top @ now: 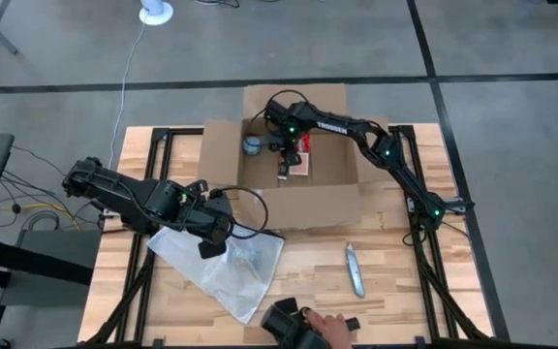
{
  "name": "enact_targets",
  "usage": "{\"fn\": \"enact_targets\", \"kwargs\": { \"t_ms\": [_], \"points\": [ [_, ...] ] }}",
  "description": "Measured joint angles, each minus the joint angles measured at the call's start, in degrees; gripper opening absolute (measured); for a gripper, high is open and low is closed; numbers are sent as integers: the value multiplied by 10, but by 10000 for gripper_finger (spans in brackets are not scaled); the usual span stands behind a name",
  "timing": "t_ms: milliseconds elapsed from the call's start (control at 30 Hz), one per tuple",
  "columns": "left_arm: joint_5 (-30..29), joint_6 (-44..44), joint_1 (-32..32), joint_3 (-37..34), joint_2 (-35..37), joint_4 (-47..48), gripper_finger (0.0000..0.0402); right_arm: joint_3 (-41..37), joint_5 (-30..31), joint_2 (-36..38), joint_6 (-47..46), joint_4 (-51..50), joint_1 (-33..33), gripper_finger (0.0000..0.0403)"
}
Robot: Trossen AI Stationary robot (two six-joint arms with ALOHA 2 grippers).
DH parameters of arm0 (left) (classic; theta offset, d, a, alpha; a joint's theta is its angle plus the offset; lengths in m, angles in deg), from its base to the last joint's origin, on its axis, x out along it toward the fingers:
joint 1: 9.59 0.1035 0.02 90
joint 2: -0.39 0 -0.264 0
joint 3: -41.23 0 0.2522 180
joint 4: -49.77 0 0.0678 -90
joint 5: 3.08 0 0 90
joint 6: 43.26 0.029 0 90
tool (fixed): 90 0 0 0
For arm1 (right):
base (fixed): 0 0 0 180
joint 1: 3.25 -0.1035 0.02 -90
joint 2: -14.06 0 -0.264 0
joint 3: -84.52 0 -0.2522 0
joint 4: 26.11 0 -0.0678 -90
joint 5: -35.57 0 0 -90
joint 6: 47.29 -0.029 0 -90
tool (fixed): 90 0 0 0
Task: Unpack boxes
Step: Put the orange snack bar into the transparent zip bag
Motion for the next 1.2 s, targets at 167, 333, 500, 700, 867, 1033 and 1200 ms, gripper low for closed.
{"fn": "enact_targets", "kwargs": {
  "t_ms": [167, 333, 500, 700, 867, 1033, 1200],
  "points": [
    [0, 6, 0, 0, 0, 0, 0, 0, 0, 0, -146, -2, 2, 157],
    [0, 7, 0, 0, 0, 1, 0, 11, 1, -1, -331, -40, 2, 157],
    [0, 17, 4, 0, 0, 1, 0, 14, 3, 2, -416, -36, 6, 157],
    [0, 22, 9, 0, 0, 2, 0, 19, 53, 4, -482, -41, 16, 157],
    [0, 24, 11, 0, 0, 2, 0, 18, 65, 4, -509, -36, 26, 157],
    [0, 23, 12, 0, 0, 2, 0, -4, 67, 3, -540, -26, 35, 157],
    [0, 23, 13, 0, 0, 1, 0, -23, 37, 2, -552, -21, 38, 157]
  ]
}}
